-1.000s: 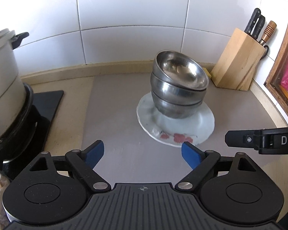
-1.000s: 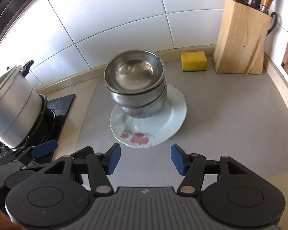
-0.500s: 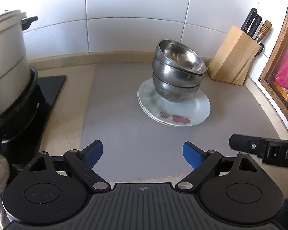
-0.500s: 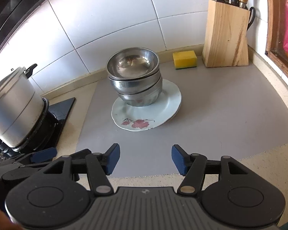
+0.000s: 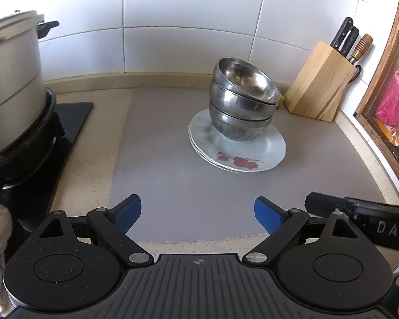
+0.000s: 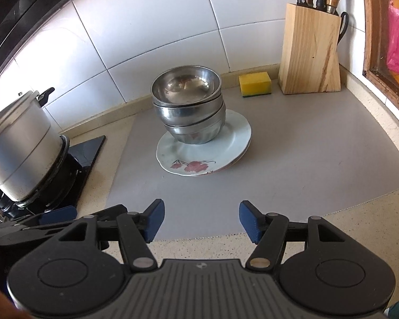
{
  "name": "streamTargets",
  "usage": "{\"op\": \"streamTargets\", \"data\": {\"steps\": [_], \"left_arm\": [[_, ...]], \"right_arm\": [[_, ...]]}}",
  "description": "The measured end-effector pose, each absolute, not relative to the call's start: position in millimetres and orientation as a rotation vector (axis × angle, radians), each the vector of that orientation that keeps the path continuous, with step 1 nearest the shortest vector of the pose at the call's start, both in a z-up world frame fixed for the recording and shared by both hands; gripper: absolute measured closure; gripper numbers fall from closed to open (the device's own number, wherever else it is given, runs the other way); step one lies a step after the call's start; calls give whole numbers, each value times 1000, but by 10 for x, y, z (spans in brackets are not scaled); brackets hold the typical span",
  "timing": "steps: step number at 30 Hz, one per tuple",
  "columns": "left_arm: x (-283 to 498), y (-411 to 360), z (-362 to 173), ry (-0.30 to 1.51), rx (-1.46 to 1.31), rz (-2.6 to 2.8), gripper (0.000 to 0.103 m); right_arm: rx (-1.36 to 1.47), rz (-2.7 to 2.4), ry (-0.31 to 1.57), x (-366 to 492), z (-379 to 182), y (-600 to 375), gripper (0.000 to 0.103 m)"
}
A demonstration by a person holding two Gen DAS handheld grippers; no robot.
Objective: Organize plates and bowls
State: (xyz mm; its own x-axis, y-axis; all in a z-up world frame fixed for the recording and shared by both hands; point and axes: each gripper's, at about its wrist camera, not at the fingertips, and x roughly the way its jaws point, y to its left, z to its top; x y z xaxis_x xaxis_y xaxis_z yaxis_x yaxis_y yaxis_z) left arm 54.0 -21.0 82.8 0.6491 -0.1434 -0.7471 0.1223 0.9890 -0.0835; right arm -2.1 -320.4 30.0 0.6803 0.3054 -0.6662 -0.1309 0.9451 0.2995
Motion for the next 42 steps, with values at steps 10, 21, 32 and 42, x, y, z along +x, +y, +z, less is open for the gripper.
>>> {"op": "streamTargets", "data": {"steps": [10,21,32,42], "left_arm": [[493,-213,835,837,4,-134,14],[472,-186,847,820,20,-126,14],[452,-105,879,800,20,-124,14],[447,-26,903,795,15,-107,14]], "right_arm": [[236,237,780,-72,270,-3190,59],[237,240,779,-81,276,-3167,59],[233,253,764,-107,297,-3110,59],[223,265,751,-104,326,-3024,59]]}}
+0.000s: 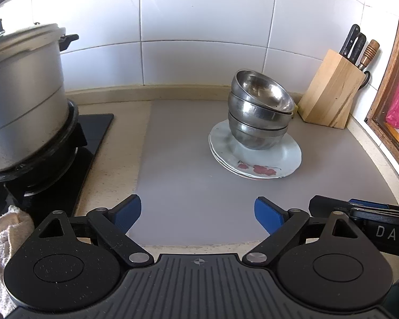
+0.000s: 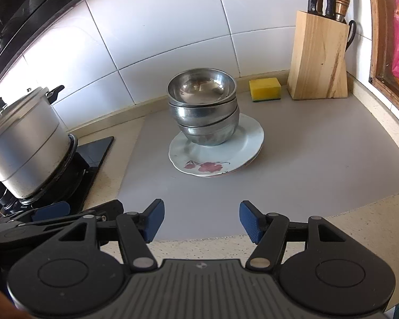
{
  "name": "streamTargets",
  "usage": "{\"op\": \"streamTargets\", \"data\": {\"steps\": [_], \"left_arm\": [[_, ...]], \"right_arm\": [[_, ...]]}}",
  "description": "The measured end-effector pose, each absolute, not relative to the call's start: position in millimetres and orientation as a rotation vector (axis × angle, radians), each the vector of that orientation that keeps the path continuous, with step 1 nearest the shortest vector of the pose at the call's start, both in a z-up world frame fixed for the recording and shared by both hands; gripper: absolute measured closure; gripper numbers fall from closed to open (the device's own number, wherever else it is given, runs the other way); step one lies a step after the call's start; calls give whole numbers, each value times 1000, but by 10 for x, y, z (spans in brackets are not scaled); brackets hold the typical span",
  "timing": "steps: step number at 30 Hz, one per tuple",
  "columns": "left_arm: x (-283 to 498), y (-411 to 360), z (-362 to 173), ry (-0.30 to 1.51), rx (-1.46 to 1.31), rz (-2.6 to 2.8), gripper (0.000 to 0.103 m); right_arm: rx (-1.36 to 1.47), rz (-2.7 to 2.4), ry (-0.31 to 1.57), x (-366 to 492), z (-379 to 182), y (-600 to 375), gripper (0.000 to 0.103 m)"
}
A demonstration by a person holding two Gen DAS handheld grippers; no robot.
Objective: Organize plates and bowls
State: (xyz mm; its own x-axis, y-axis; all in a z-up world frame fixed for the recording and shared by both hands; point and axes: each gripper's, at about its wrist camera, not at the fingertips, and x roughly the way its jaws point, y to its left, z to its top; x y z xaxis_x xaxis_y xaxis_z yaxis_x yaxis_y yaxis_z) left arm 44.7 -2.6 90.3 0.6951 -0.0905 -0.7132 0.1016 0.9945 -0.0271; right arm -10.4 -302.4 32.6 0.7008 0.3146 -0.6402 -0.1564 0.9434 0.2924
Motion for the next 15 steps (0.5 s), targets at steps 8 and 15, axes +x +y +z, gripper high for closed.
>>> {"op": "streamTargets", "data": {"steps": [8,15], "left_arm": [[461,0,896,793,18,-96,14],[477,14,873,761,23,-98,12]], "right_arm": [[218,267,752,-73,321,-2980,59],[229,277,757,-37,304,-2960,59]]}}
